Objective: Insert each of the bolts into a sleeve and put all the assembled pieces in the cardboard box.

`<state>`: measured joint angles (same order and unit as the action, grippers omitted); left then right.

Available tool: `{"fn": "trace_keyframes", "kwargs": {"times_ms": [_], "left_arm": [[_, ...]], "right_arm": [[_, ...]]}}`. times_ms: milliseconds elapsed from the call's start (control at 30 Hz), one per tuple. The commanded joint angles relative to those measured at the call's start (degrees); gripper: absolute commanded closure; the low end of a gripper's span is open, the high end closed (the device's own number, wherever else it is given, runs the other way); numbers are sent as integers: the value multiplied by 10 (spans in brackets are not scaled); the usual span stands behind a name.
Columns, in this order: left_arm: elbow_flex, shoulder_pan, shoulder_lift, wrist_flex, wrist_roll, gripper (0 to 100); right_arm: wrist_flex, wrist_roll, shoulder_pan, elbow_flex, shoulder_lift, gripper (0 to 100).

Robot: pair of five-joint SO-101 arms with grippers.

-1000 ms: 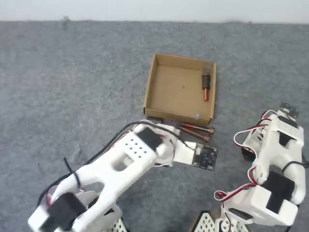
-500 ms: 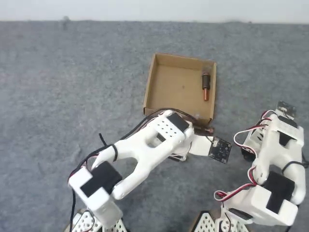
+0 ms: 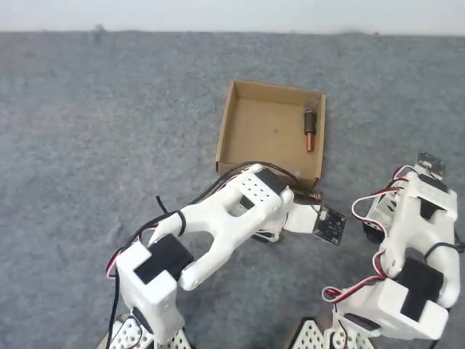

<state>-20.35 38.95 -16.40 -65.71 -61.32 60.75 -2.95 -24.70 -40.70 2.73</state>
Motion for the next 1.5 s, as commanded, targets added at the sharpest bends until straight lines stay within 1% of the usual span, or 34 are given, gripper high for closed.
{"fn": "trace_keyframes", "kwargs": {"times_ms": [0,133,233,333,533,633,733,800,900,1167,1267,1467], "left_arm": [[40,-4,-1,-6,-2,870],[39,11,-2,1,26,881],[31,17,-2,19,43,938],[30,23,0,21,58,989],[31,66,5,21,188,987],[38,91,5,21,229,987],[60,97,5,19,286,987],[72,94,5,19,324,987],[75,86,5,19,364,987],[72,44,28,21,385,987],[70,31,57,19,440,987],[70,-7,89,23,524,987]], "right_arm": [[-4,9,-7,13,7,992],[-4,9,-6,13,7,992],[-4,9,-7,13,7,992],[-5,9,-7,13,7,992],[-7,9,-7,13,7,992],[-7,9,-8,13,7,992],[-5,9,-8,13,7,992],[-5,9,-8,13,7,992],[-5,9,-8,13,7,992],[-4,9,-7,13,4,992],[-4,9,-6,11,3,992],[-4,9,-5,11,2,992]]}}
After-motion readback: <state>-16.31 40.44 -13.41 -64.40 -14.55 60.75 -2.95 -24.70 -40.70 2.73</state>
